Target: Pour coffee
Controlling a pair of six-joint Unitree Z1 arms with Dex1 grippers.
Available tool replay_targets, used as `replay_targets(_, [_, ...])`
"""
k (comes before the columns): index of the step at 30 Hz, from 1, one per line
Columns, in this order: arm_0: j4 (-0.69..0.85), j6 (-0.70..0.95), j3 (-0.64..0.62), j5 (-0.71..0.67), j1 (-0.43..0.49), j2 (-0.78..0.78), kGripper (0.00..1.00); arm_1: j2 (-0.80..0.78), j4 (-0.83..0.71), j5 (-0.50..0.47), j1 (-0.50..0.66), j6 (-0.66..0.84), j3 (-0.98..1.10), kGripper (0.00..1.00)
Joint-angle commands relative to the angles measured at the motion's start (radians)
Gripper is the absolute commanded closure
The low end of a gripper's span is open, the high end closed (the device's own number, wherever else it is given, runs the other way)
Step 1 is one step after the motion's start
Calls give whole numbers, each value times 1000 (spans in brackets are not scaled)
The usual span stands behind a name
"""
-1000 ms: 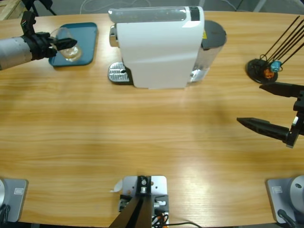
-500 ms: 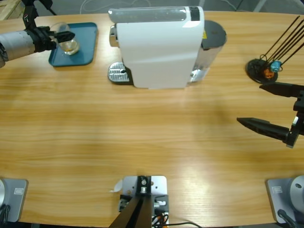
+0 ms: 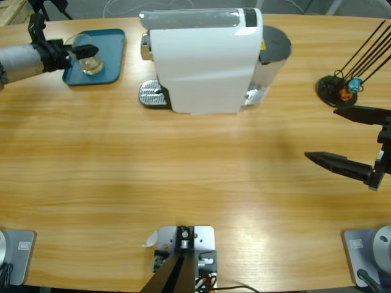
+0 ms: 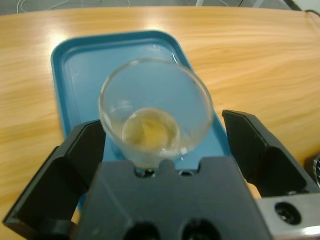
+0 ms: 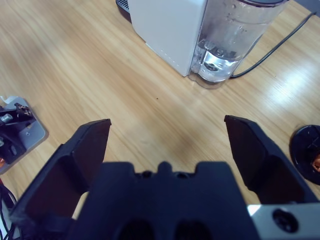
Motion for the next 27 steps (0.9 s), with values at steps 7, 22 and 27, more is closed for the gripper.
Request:
replay_targets(7, [467,-8,129,-16,-325,-755,69,-9,19,28,7,-15,5,0])
replay_targets(22, [927,24,103,167,-558,-917,13,55,23,77,7,-21,-3,0])
replay_targets(27, [906,26,137,193,-559,-926,13,54,27,79,7,-21,-3,0])
